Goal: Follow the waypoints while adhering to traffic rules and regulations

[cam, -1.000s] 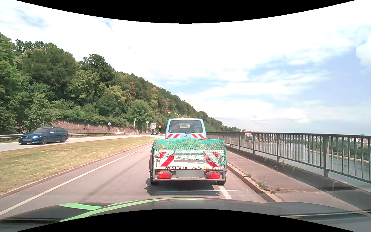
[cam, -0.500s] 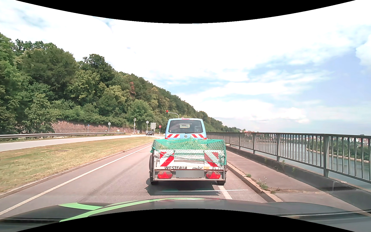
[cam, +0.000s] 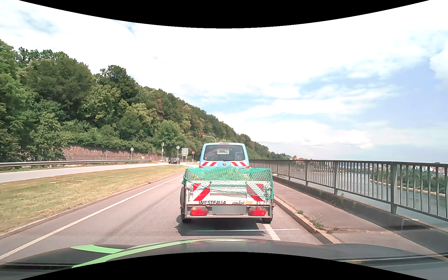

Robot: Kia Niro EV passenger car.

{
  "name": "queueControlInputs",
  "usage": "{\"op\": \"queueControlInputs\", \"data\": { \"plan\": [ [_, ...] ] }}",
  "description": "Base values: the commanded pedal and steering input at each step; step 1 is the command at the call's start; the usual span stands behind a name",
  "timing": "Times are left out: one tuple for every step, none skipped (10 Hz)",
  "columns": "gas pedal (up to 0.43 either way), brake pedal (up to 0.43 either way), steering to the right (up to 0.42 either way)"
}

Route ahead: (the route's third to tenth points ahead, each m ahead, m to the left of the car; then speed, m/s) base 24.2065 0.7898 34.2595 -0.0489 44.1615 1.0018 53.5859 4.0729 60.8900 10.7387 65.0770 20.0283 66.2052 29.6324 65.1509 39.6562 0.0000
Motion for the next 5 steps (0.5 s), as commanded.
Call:
{"op": "queueControlInputs", "data": {
  "plan": [
    [0.000,0.317,-0.003],
    [0.000,0.317,-0.003],
    [0.000,0.317,-0.003],
    [0.000,0.317,-0.003],
    [0.000,0.317,-0.003]
  ]
}}
